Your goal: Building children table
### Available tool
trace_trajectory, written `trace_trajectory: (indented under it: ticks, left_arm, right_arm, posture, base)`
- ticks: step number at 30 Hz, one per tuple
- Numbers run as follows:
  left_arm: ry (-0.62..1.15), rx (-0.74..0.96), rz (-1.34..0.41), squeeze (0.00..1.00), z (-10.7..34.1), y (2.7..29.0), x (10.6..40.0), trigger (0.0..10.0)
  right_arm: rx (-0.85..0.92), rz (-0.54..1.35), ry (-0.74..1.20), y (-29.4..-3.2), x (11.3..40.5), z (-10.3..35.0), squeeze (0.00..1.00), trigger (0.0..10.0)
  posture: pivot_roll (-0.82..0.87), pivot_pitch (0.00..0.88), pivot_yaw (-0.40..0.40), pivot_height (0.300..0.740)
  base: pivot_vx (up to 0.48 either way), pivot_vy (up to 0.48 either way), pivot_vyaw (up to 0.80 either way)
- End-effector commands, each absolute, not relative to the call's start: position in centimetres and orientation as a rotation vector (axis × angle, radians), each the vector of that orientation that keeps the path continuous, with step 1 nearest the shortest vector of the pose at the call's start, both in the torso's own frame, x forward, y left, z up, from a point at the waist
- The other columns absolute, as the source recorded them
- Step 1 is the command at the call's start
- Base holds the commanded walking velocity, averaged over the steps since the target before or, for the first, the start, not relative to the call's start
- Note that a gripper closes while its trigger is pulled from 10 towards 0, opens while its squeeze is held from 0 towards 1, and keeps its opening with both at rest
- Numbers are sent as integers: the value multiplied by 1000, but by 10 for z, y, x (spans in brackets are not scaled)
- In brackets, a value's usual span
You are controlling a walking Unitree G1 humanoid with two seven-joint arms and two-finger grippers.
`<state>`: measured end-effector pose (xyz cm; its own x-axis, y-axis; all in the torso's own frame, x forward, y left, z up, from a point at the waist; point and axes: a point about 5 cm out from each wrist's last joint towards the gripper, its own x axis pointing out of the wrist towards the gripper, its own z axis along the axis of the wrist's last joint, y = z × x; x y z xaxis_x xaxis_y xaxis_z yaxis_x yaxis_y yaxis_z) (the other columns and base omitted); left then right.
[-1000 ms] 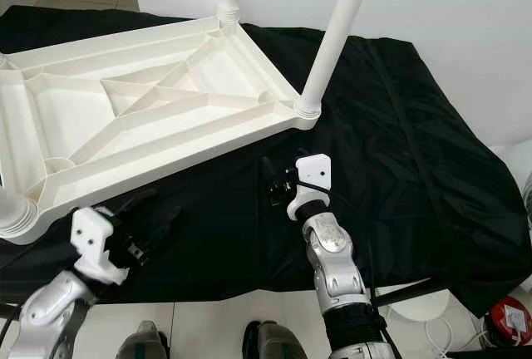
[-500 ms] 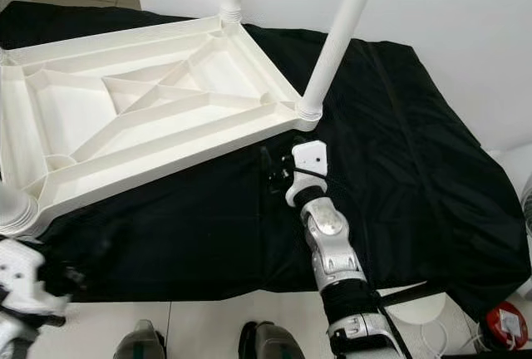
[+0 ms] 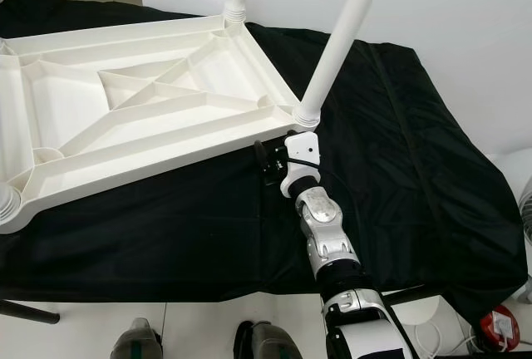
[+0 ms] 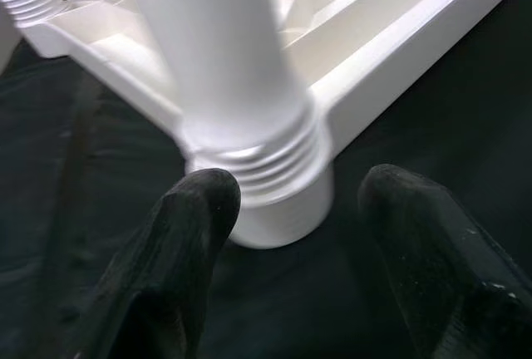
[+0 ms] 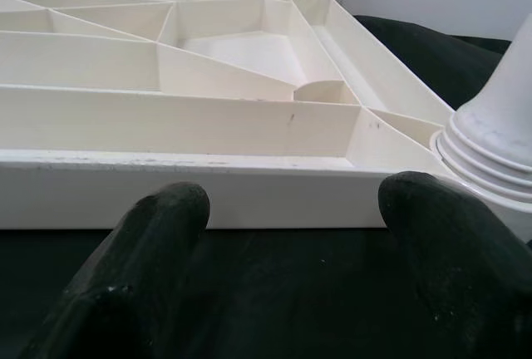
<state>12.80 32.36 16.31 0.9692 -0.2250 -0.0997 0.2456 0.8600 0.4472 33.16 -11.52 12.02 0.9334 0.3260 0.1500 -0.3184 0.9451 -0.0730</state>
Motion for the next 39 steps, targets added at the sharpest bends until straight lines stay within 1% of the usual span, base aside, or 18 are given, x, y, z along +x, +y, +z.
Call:
trace_trajectory:
  ticks: [1, 3, 7, 8, 10, 12, 13, 14, 16, 17, 19, 24, 25, 26, 34, 35, 38, 39]
  left_arm:
    - [74, 477, -216, 0, 164, 333, 125, 10000]
    - [119, 565, -185, 0, 172, 351, 125, 10000]
    - [132, 619, -161, 0, 176, 360, 126, 10000]
    - [154, 697, -97, 0, 180, 378, 130, 10000]
    - [154, 697, -97, 0, 180, 378, 130, 10000]
    - [130, 803, 17, 0, 185, 391, 145, 10000]
    - [130, 803, 17, 0, 185, 391, 145, 10000]
    - [101, 837, 80, 0, 188, 393, 156, 10000]
    - [101, 837, 80, 0, 188, 393, 156, 10000]
    - [56, 840, 131, 0, 192, 393, 167, 10000]
    - [-40, 768, 199, 0, 198, 387, 189, 10000]
    - [-100, 705, 200, 0, 200, 380, 203, 10000]
    - [-139, 616, 154, 0, 197, 369, 216, 10000]
    - [-150, 594, 133, 0, 196, 364, 220, 10000]
    - [-170, 473, -54, 0, 181, 334, 227, 10000]
    - [-170, 431, -135, 0, 174, 320, 228, 10000]
    - [-175, 395, -196, 0, 169, 308, 228, 10000]
    - [-172, 356, -262, 0, 164, 295, 228, 10000]
  right_arm:
    - [-37, 312, -154, -120, 332, 116, 0, 10000]
    - [-32, 309, -156, -119, 332, 116, 0, 10000]
    - [-30, 307, -156, -119, 333, 116, 0, 10000]
    - [-26, 297, -161, -119, 333, 116, 0, 10000]
    - [-26, 297, -161, -119, 333, 116, 0, 10000]
    - [-19, 286, -165, -119, 333, 116, 0, 10000]
    - [-19, 286, -165, -119, 333, 116, 0, 10000]
    - [-15, 282, -168, -119, 333, 116, 0, 10000]
    - [-15, 282, -168, -119, 333, 116, 0, 10000]
    - [-9, 278, -170, -118, 333, 116, 0, 10000]
    - [-1, 277, -172, -115, 332, 115, 0, 10000]
    - [3, 280, -172, -114, 331, 114, 0, 10000]
    - [5, 280, -174, -114, 331, 114, 0, 10000]
    - [5, 279, -174, -114, 331, 114, 0, 10000]
    - [3, 259, -173, -120, 331, 113, 0, 10000]
    - [1, 241, -166, -123, 331, 112, 0, 10000]
    - [-5, 223, -158, -124, 332, 112, 0, 10000]
    - [-4, 210, -154, -125, 333, 111, 0, 10000]
  posture:
    - [326, 130, -118, 740]
    - [322, 126, -113, 740]
    - [319, 126, -110, 740]
    - [312, 123, -106, 740]
    - [312, 123, -106, 740]
    - [305, 121, -104, 740]
    - [305, 121, -104, 740]
    - [300, 118, -104, 740]
    - [300, 118, -104, 740]
    - [300, 118, -104, 740]
    - [290, 115, -108, 740]
    - [281, 113, -112, 740]
    - [268, 107, -113, 740]
    - [268, 107, -113, 740]
    - [244, 97, -110, 740]
    - [242, 98, -112, 740]
    - [241, 95, -114, 740]
    - [242, 94, -115, 740]
  base:
    - [0, 0, 0]
    - [0, 0, 0]
    - [0, 0, 0]
    - [0, 0, 0]
    - [0, 0, 0]
    - [0, 0, 0]
    - [0, 0, 0]
    - [0, 0, 0]
    - [0, 0, 0]
    - [0, 0, 0]
    - [0, 0, 0]
    - [0, 0, 0]
    - [0, 0, 0]
    - [0, 0, 0]
    - [0, 0, 0]
    - [0, 0, 0]
    - [0, 0, 0]
    - [0, 0, 0]
